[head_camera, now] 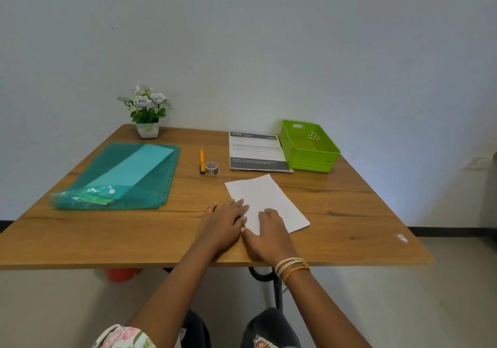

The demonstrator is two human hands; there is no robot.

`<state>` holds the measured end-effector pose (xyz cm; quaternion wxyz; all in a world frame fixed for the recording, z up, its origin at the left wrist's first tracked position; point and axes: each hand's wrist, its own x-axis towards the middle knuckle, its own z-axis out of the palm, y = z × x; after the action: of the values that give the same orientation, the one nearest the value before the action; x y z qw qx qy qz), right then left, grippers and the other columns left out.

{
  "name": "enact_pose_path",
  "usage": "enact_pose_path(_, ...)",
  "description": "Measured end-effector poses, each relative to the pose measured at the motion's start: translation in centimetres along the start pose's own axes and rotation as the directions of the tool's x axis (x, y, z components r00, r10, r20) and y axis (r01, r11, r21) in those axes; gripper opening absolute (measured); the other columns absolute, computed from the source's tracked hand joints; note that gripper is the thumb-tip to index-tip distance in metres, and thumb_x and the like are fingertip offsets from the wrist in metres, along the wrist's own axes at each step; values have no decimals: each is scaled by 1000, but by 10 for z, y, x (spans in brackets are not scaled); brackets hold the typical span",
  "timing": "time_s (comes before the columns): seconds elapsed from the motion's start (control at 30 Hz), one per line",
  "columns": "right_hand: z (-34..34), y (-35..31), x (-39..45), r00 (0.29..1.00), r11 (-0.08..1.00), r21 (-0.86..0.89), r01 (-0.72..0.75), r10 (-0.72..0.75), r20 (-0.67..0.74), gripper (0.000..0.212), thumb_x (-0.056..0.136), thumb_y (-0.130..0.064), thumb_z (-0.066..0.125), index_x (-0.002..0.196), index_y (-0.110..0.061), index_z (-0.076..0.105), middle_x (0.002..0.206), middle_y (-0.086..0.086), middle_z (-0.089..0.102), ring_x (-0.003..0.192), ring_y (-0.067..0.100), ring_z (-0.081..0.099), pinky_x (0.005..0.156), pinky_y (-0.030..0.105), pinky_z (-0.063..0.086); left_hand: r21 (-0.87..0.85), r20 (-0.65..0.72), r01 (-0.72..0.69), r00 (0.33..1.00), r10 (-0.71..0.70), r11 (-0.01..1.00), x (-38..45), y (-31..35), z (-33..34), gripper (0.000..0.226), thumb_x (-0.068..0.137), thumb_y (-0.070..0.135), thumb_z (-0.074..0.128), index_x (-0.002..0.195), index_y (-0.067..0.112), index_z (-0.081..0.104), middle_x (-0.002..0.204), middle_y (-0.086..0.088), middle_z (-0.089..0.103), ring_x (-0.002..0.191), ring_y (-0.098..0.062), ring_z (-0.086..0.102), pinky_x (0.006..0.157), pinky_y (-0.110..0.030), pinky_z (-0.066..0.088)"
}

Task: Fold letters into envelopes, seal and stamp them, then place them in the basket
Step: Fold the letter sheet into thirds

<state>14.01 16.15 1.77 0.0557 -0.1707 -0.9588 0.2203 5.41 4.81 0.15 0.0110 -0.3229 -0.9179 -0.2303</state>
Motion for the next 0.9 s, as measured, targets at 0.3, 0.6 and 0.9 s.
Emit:
enact_pose_path(0.3, 1, -6, -2, 996, 995, -93, -25, 33, 81, 66, 97, -39, 44, 152, -12, 20, 160, 6, 17, 147, 22, 17, 118, 35, 20, -122, -117, 45, 991, -59, 992, -4, -4, 6, 38, 98, 33, 47, 135, 29, 53, 147, 8, 44, 136, -7, 38, 116, -37, 24)
enact_pose_path(0.6, -13, -20, 9, 993, 984, -150, -97, 86, -82, 58, 84, -24, 68, 134, -12, 42, 122, 8, 60, 108, 25, 60, 87, 30, 52, -216, -232, 84, 963, -135, 973, -6, 1, 1, 32, 96, 22, 52, 127, 22, 59, 126, 4, 62, 114, -10, 55, 94, -27, 46)
enact_pose_path(0.9, -12, -13, 2, 986, 989, -140, -56, 33, -163, 49, 86, -30, 64, 131, -18, 47, 125, 4, 60, 109, 20, 59, 89, 30, 51, -166, -100, 68, 991, -85, 984, -7, 6, -4, 48, 101, 18, 43, 144, 38, 37, 141, 7, 52, 135, -16, 40, 117, -40, 19)
